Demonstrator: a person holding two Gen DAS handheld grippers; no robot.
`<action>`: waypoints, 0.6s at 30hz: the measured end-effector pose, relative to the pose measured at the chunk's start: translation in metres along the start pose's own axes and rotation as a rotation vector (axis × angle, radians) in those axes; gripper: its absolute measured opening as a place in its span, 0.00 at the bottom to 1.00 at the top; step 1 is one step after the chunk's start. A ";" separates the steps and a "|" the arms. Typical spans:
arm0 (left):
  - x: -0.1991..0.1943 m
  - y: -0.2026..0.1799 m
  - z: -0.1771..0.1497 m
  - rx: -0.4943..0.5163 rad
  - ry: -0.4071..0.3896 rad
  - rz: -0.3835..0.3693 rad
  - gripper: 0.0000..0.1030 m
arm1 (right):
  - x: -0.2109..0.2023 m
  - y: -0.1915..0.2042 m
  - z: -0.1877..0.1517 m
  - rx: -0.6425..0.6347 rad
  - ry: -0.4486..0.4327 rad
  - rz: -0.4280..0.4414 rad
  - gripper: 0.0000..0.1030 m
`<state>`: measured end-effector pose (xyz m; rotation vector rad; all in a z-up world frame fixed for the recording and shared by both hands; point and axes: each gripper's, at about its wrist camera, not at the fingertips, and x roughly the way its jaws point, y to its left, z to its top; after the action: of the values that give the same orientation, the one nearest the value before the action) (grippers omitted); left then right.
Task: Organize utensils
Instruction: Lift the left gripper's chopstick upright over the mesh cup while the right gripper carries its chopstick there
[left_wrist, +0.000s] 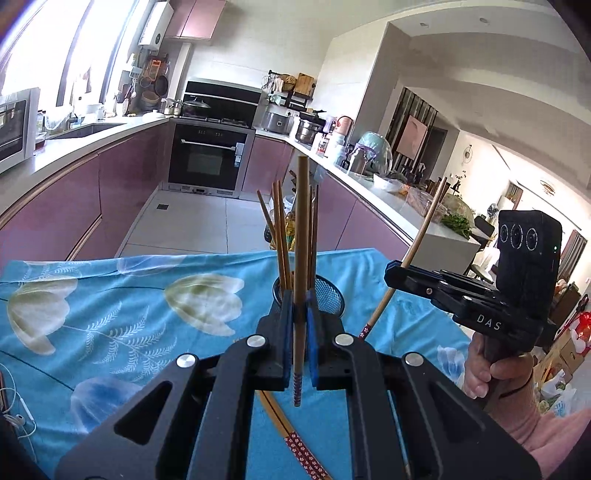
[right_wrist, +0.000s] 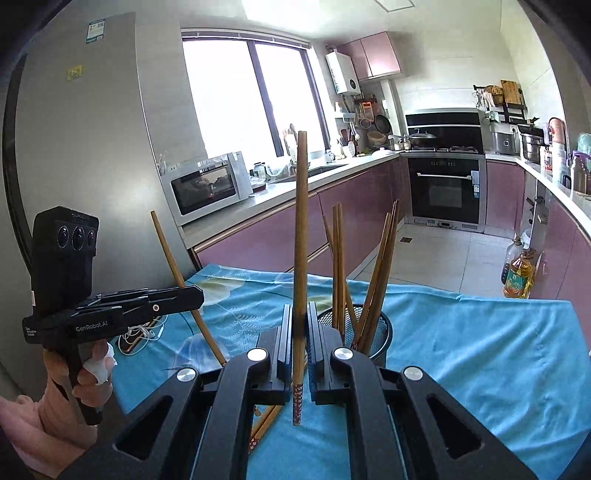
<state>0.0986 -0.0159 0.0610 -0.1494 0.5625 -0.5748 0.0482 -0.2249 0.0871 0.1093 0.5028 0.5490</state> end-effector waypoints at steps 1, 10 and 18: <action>0.000 -0.002 0.005 0.003 -0.009 0.001 0.07 | -0.001 -0.001 0.004 -0.002 -0.009 -0.002 0.06; 0.001 -0.020 0.043 0.041 -0.098 0.001 0.07 | -0.004 -0.010 0.030 -0.005 -0.061 -0.032 0.06; 0.019 -0.035 0.065 0.056 -0.132 0.005 0.07 | 0.006 -0.020 0.045 0.009 -0.080 -0.061 0.06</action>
<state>0.1301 -0.0563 0.1166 -0.1317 0.4182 -0.5706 0.0838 -0.2374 0.1187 0.1241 0.4295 0.4810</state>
